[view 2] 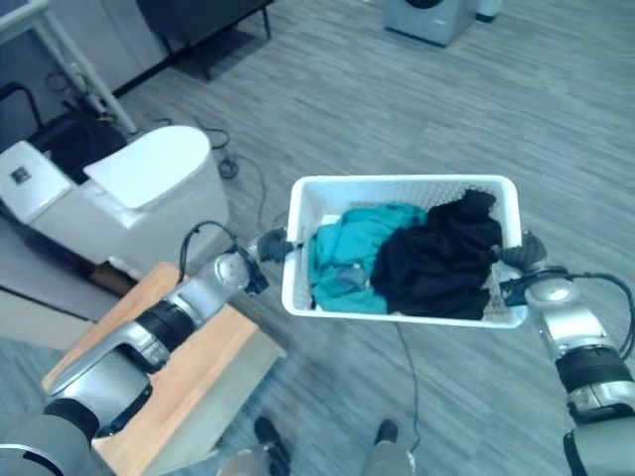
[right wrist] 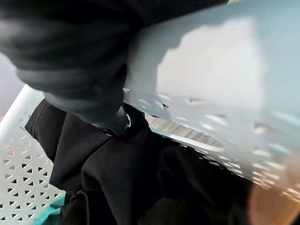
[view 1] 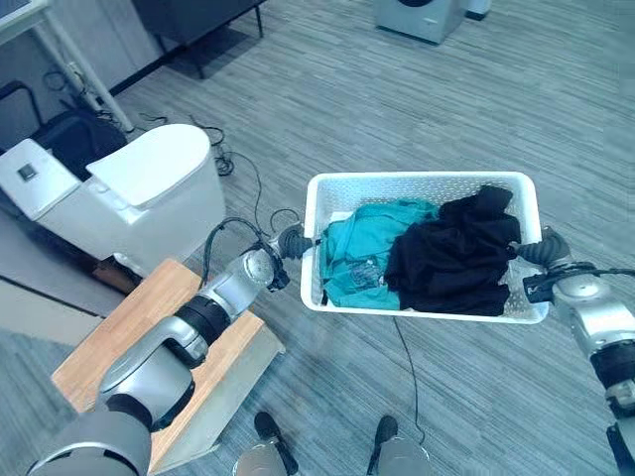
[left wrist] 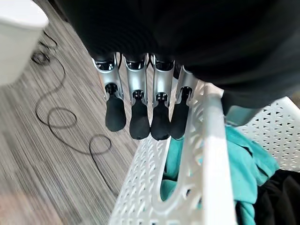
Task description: Grab the laundry basket,head to the washer,open it,put in the laundry and shut it.
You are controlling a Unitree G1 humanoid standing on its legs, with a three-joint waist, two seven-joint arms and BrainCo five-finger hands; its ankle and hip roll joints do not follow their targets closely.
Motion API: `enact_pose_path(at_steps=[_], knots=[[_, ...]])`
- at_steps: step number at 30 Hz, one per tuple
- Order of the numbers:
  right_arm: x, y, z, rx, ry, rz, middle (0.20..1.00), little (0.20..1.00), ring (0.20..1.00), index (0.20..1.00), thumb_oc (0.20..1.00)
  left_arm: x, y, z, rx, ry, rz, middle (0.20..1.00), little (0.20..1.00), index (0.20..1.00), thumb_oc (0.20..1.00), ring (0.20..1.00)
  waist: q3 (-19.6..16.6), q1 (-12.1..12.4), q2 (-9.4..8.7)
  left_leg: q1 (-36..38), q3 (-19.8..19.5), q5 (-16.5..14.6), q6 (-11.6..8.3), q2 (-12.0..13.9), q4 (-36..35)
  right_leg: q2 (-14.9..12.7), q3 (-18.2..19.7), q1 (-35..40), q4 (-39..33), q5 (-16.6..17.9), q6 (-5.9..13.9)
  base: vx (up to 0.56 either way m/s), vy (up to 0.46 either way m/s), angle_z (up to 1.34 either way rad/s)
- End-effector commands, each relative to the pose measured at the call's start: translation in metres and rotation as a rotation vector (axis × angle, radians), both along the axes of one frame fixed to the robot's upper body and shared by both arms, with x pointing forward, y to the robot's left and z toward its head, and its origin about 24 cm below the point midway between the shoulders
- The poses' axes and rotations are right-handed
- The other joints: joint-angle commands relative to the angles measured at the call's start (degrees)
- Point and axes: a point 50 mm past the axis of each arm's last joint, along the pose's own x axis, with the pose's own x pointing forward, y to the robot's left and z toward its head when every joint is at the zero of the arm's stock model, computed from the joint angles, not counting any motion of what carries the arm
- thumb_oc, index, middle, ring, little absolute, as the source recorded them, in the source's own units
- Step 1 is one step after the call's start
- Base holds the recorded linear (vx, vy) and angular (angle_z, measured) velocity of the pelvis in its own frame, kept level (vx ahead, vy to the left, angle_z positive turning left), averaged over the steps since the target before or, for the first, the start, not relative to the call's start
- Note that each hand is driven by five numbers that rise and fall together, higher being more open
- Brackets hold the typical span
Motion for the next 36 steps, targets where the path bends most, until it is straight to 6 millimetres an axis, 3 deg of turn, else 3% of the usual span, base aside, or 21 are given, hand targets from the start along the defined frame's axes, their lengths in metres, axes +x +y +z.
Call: enact_pose_path(at_steps=[1,4,5,7,8,9,10,11,15,20,23,24,25,27,29,31,32,33,34,35,36], knots=[[0.032,0.055,0.047,0.085,-0.209,0.254,0.2,0.2,0.2,0.2,0.2,0.02,-0.042,0.072,-0.067,-0.23,-0.104,0.2,0.2,0.2,0.2,0.2,-3.37,2.66,-3.19,-2.35,-2.0,-5.07,-5.9,0.09,2.16,2.8,-0.84,3.7,-3.11,-6.52,1.12,0.0,-0.324,-0.17],[0.031,0.05,0.05,0.102,-0.229,0.242,0.2,0.2,0.2,0.2,0.2,0.023,-0.042,0.083,-0.053,-0.26,-0.1,0.2,0.2,0.2,0.2,0.2,-1.77,2.35,-4.49,-3.04,-7.51,-5.16,-5.93,3.08,5.47,6.29,2.28,4.75,-4.06,-7.33,-1.26,0.02,-0.32,-0.14],[0.03,0.05,0.052,0.104,-0.237,0.243,0.2,0.2,0.2,0.2,0.2,0.025,-0.04,0.085,-0.051,-0.265,-0.094,0.2,0.2,0.2,0.2,0.2,-1.26,2.8,-4.79,-3.48,-10.5,-5.08,-5.5,3.03,6.65,6.75,3.18,5.05,-4.18,-7.54,-1.67,0.03,-0.264,-0.13],[0.032,0.057,0.055,0.132,-0.26,0.261,0.2,0.2,0.2,0.2,0.2,0.027,-0.033,0.091,-0.06,-0.284,-0.07,0.2,0.2,0.2,0.2,0.2,0.42,4.96,-5.69,-6.65,-22.33,-6.94,-3.56,-0.21,12.41,7.71,5.87,5.36,-3.89,-7.9,-2.8,0.0,-0.206,-0.18],[0.033,0.057,0.055,0.134,-0.262,0.261,0.2,0.2,0.2,0.2,0.2,0.027,-0.033,0.092,-0.059,-0.285,-0.07,0.2,0.2,0.2,0.2,0.2,0.46,4.7,-5.66,-7.14,-22.73,-7.36,-3.52,-0.17,13.16,7.76,5.62,5.36,-3.83,-8.03,-2.79,-0.03,-0.181,-0.69],[0.037,0.065,0.053,0.165,-0.263,0.276,0.2,0.2,0.2,0.2,0.2,0.027,-0.028,0.099,-0.067,-0.307,-0.061,0.2,0.2,0.2,0.2,0.2,1.27,6.85,-6.45,-11.34,-31.1,-10.97,-1.17,-8.44,16.22,8.25,7.49,4.85,-2.89,-7.89,-3.45,0.05,-0.137,-0.61],[0.04,0.07,0.049,0.18,-0.252,0.282,0.2,0.2,0.2,0.2,0.2,0.027,-0.024,0.098,-0.06,-0.307,-0.062,0.2,0.2,0.2,0.2,0.2,1.43,8.22,-6.26,-13.33,-33.69,-11.13,-0.96,-12.77,15.85,9.0,8.37,5.17,-1.83,-8.53,-3.73,0.1,-0.156,-0.54],[0.041,0.073,0.047,0.19,-0.246,0.286,0.2,0.2,0.2,0.2,0.2,0.026,-0.021,0.1,-0.062,-0.312,-0.062,0.2,0.2,0.2,0.2,0.2,1.41,8.62,-6.05,-14.27,-34.71,-10.64,-0.99,-14.62,15.36,9.53,8.85,5.36,-1.12,-9.2,-3.79,0.18,-0.087,-0.15],[0.054,0.087,0.044,0.225,-0.231,0.284,0.2,0.2,0.2,0.2,0.2,0.026,-0.01,0.1,-0.057,-0.3,-0.048,0.2,0.2,0.2,0.2,0.2,1.03,11.13,-4.79,-19.76,-32.16,-5.43,-1.94,-16.44,10.62,12.62,10.9,7.01,1.41,-11.7,-4.21,0.21,-0.048,-0.44],[0.063,0.102,0.032,0.26,-0.183,0.279,0.2,0.2,0.2,0.2,0.2,0.03,0.004,0.106,-0.037,-0.305,-0.002,0.2,0.2,0.2,0.2,0.2,-1.3,11.82,-5.54,-18.14,-28.13,-5.32,-0.1,-15.61,7.52,14.32,13.88,10.31,3.29,-14.54,-3.94,0.37,0.015,-0.64],[0.061,0.113,0.022,0.277,-0.16,0.314,0.2,0.2,0.2,0.2,0.2,0.031,0.017,0.107,-0.027,-0.311,0.027,0.2,0.2,0.2,0.2,0.2,-2.55,12.38,-7.33,-16.4,-28.57,-5.94,1.16,-17.0,7.8,13.88,15.17,10.26,7.81,-12.73,-1.86,0.39,0.081,-0.5],[0.059,0.129,0.01,0.297,-0.126,0.365,0.2,0.2,0.2,0.2,0.2,0.03,0.031,0.103,-0.027,-0.305,0.065,0.2,0.2,0.2,0.2,0.2,-3.5,13.22,-8.21,-13.27,-27.38,-7.17,3.07,-17.64,7.02,11.67,14.9,7.46,17.13,-5.47,3.6,0.27,0.09,-0.68],[0.059,0.129,0.01,0.296,-0.125,0.365,0.2,0.2,0.2,0.2,0.2,0.03,0.031,0.103,-0.027,-0.304,0.065,0.2,0.2,0.2,0.2,0.2,-3.63,13.33,-8.08,-13.36,-27.34,-7.0,3.04,-17.44,6.86,11.84,15.01,7.28,17.05,-5.27,3.56,0.41,0.133,-0.68],[0.059,0.144,0.007,0.282,-0.1,0.422,0.2,0.2,0.2,0.2,0.2,0.028,0.048,0.1,-0.034,-0.306,0.11,0.2,0.2,0.2,0.2,0.2,-3.66,12.85,-6.79,-8.17,-27.11,-9.05,6.11,-17.97,5.16,8.27,13.99,1.26,33.84,5.62,8.55,0.45,0.161,-0.74],[0.06,0.149,0.005,0.291,-0.1,0.433,0.2,0.2,0.2,0.2,0.2,0.028,0.055,0.1,-0.044,-0.306,0.137,0.2,0.2,0.2,0.2,0.2,-3.64,12.38,-5.19,-4.61,-28.47,-9.45,7.0,-17.53,2.8,7.83,14.06,-4.01,39.75,4.46,8.08,0.43,0.124,-0.38],[0.06,0.15,0.007,0.298,-0.109,0.426,0.2,0.2,0.2,0.2,0.2,0.028,0.055,0.098,-0.055,-0.303,0.141,0.2,0.2,0.2,0.2,0.2,-3.26,11.77,-4.63,-2.63,-29.31,-9.25,6.91,-17.74,1.44,6.84,14.76,-6.15,39.27,2.66,6.88,0.4,0.014,-0.17],[0.06,0.136,0.012,0.294,-0.131,0.388,0.2,0.2,0.2,0.2,0.2,0.029,0.047,0.098,-0.067,-0.299,0.128,0.2,0.2,0.2,0.2,0.2,-2.92,9.07,-3.65,-0.05,-32.78,-10.7,6.05,-18.4,1.32,7.06,19.09,-9.57,27.74,-3.35,3.29,0.41,-0.048,0.11],[0.06,0.136,0.012,0.294,-0.131,0.387,0.2,0.2,0.2,0.2,0.2,0.029,0.047,0.098,-0.067,-0.299,0.128,0.2,0.2,0.2,0.2,0.2,-2.82,8.95,-3.62,0.1,-32.94,-10.87,6.03,-18.41,1.43,7.04,18.92,-9.24,27.59,-3.48,3.26,0.56,-0.114,0.47],[0.06,0.128,0.017,0.284,-0.141,0.375,0.2,0.2,0.2,0.2,0.2,0.031,0.038,0.098,-0.07,-0.293,0.113,0.2,0.2,0.2,0.2,0.2,-2.33,7.3,-3.61,0.76,-34.84,-12.71,5.38,-18.93,2.37,6.7,21.96,-10.93,19.82,-4.91,2.62,0.4,-0.174,0.88],[0.058,0.119,0.024,0.269,-0.159,0.363,0.2,0.2,0.2,0.2,0.2,0.032,0.032,0.097,-0.071,-0.291,0.106,0.2,0.2,0.2,0.2,0.2,-2.3,5.35,-3.77,1.6,-36.74,-15.18,4.57,-19.73,3.6,4.5,25.14,-12.81,7.75,-2.0,2.88,0.41,-0.167,1.04],[0.058,0.118,0.024,0.269,-0.158,0.362,0.2,0.2,0.2,0.2,0.2,0.032,0.032,0.097,-0.072,-0.291,0.105,0.2,0.2,0.2,0.2,0.2,-2.19,5.22,-3.49,1.78,-36.96,-15.53,4.61,-19.55,3.83,4.63,24.83,-12.09,6.96,-1.79,2.91,0.58,-0.182,0.97]])
